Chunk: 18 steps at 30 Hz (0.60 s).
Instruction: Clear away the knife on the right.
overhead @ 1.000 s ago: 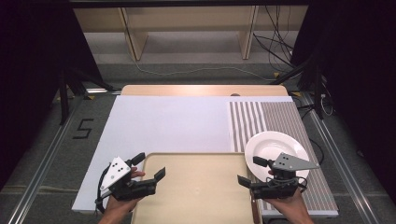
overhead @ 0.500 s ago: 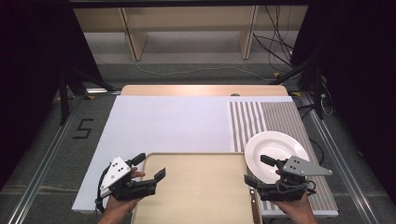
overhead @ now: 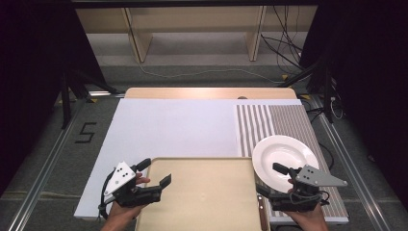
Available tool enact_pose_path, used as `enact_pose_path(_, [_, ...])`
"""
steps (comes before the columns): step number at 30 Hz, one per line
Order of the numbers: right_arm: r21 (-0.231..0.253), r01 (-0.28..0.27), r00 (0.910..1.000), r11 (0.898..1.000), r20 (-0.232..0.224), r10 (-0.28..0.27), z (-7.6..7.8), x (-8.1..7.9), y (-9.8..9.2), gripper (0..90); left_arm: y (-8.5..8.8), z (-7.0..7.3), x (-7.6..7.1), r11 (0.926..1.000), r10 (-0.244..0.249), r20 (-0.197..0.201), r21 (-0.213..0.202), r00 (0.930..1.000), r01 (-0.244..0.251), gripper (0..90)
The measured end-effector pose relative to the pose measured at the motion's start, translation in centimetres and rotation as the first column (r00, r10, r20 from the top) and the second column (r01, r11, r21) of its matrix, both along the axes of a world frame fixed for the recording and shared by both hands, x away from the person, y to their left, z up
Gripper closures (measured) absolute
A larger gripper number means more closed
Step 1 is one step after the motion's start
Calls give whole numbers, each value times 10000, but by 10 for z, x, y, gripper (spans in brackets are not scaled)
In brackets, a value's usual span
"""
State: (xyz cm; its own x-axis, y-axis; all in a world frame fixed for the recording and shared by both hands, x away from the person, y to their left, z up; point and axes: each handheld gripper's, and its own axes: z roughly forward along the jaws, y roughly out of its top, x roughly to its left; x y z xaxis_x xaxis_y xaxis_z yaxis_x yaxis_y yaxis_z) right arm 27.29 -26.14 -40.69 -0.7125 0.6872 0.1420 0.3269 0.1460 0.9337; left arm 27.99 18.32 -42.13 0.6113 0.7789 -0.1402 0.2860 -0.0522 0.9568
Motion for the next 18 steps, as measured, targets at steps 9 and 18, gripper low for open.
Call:
enact_pose_path(9, [-45, 179, 9998, 9998, -113, -180, -4, -3, -4, 96, 0, 0, -1, 10000, 5, 0, -33, 10000, -5, 111])
enact_pose_path(18, [109, 258, 9996, 9996, -125, -257, -2, -8, -8, 94, 0, -1, -1, 10000, 88, 74, -39, 9999, -87, 109])
